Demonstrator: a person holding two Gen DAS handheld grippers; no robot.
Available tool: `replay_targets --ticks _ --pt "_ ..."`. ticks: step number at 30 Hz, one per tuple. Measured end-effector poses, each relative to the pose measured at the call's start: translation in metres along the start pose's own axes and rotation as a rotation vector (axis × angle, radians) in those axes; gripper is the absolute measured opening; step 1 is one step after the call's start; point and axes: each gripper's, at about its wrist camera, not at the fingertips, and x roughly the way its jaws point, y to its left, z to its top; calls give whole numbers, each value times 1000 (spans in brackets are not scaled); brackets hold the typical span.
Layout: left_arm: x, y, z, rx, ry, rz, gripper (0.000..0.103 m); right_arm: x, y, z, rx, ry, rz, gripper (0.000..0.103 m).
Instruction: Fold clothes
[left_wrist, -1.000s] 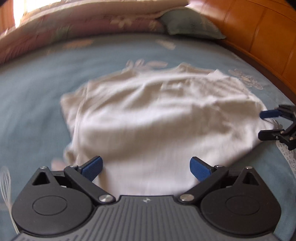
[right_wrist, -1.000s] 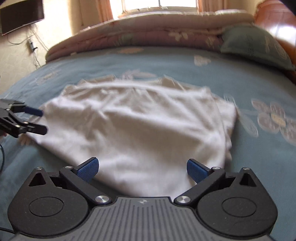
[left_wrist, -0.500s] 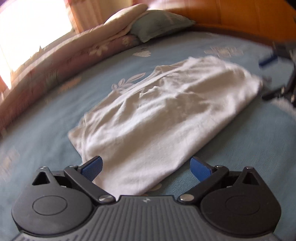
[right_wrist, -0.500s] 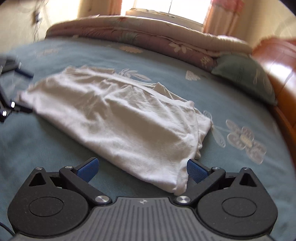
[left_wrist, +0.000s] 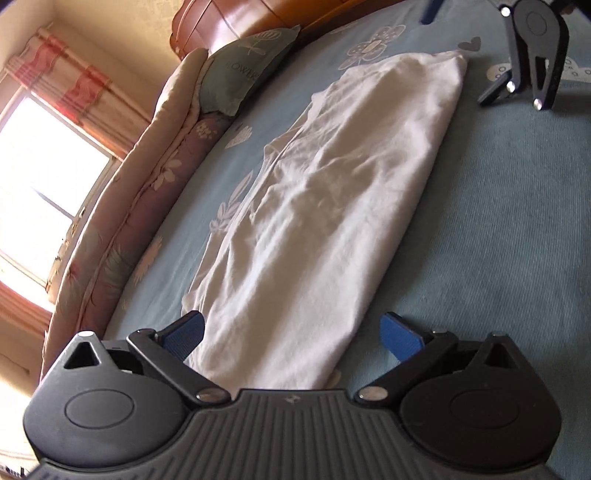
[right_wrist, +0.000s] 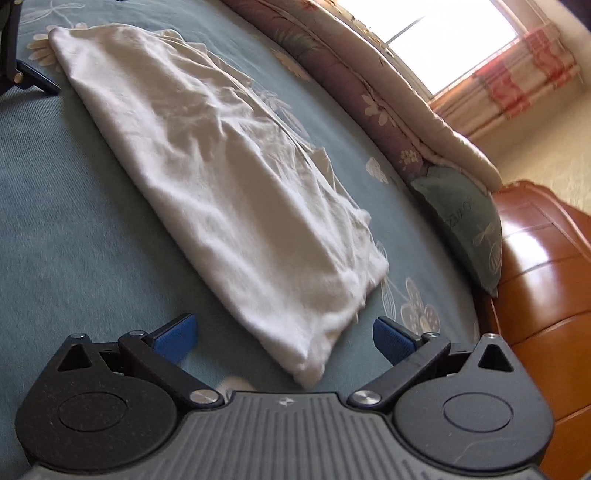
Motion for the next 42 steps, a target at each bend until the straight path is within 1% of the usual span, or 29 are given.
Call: replay_targets --ticks 3,8,13,17,20,22,24,26,32,34,37,40,42 --pt "7 -7 13 36 -23 -9 101 6 7 12 -41 -27 -13 103" --pt "22 -19 34 110 -71 1 102 16 15 31 -91 -67 -20 103" --pt "34 -20 49 117 -101 -5 103 26 22 50 -107 -110 -23 103" --pt "37 -16 48 131 -110 -16 103 29 28 57 -141 -143 -29 103" --pt "34 -7 32 156 -86 4 103 29 24 48 -191 -151 -43 103" --pt "36 2 17 163 -42 40 103 28 19 36 -233 -144 -68 103" --pt "36 16 1 114 11 61 103 29 11 24 -254 -124 -92 103" --pt "38 15 2 132 15 73 103 31 2 12 -260 -98 -117 103" --pt "44 10 9 208 13 106 102 41 4 16 -297 -84 -165 103" --pt "45 8 12 233 13 117 102 43 14 25 -331 -112 -176 103" --pt "48 5 15 272 12 133 103 48 20 34 -364 -130 -179 103" --pt "54 11 10 261 42 161 103 47 17 32 -354 -129 -171 103" --pt "55 14 5 244 65 175 102 46 14 29 -325 -130 -168 103"
